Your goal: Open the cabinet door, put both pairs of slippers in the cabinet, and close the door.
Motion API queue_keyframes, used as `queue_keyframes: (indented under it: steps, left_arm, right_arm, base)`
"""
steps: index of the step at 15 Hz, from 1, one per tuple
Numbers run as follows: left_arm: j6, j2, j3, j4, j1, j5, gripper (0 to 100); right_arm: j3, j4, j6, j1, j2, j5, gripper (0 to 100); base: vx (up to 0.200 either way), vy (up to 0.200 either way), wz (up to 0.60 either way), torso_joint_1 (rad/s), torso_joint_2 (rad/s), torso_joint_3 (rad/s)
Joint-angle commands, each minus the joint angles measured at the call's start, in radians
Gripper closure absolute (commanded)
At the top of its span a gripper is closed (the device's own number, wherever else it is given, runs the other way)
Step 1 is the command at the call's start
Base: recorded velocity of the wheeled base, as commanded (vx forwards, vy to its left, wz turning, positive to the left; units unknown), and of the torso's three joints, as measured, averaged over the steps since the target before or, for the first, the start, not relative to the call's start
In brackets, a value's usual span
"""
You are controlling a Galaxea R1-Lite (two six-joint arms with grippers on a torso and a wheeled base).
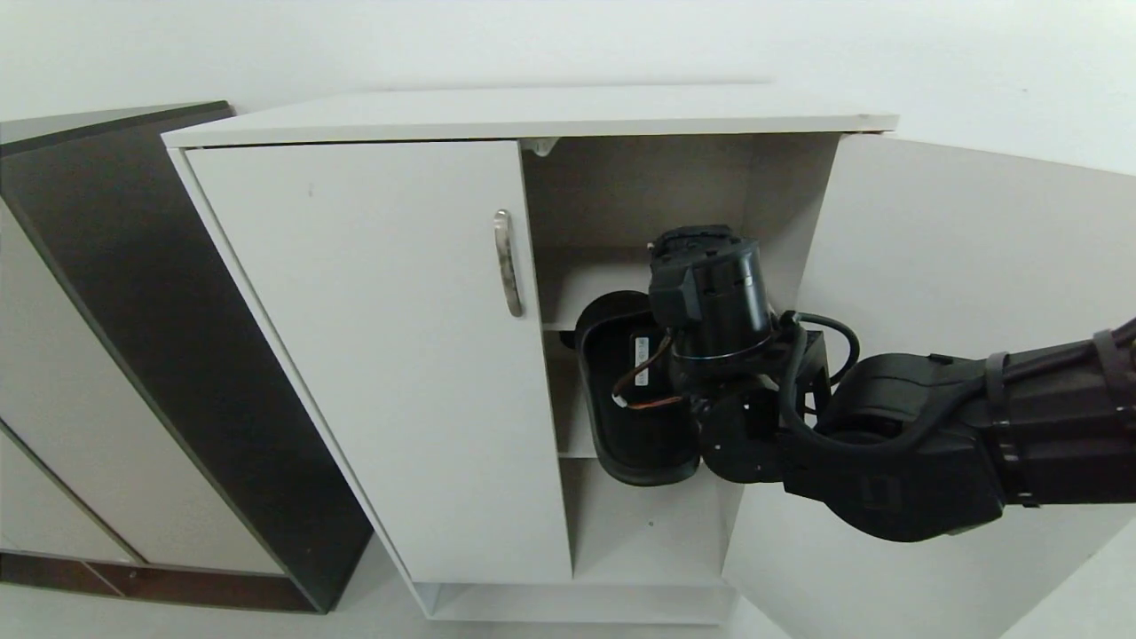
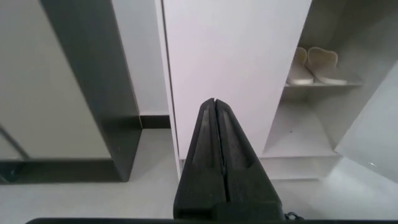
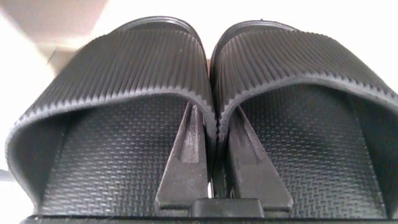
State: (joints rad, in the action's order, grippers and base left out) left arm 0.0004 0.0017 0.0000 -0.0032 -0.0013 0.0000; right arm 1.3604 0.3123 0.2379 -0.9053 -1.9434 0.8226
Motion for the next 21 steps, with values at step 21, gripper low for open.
queue_keyframes:
  steps: [21]
  left_arm:
    - [-0.002,0.000,0.000,0.000,0.000,0.002,100]
  right_arm:
    - [0.204,-0.044,-0.008,0.082,-0.150,-0.011,100]
  base:
    - [0.076,0.000,0.00,0.001,0.00,0.000]
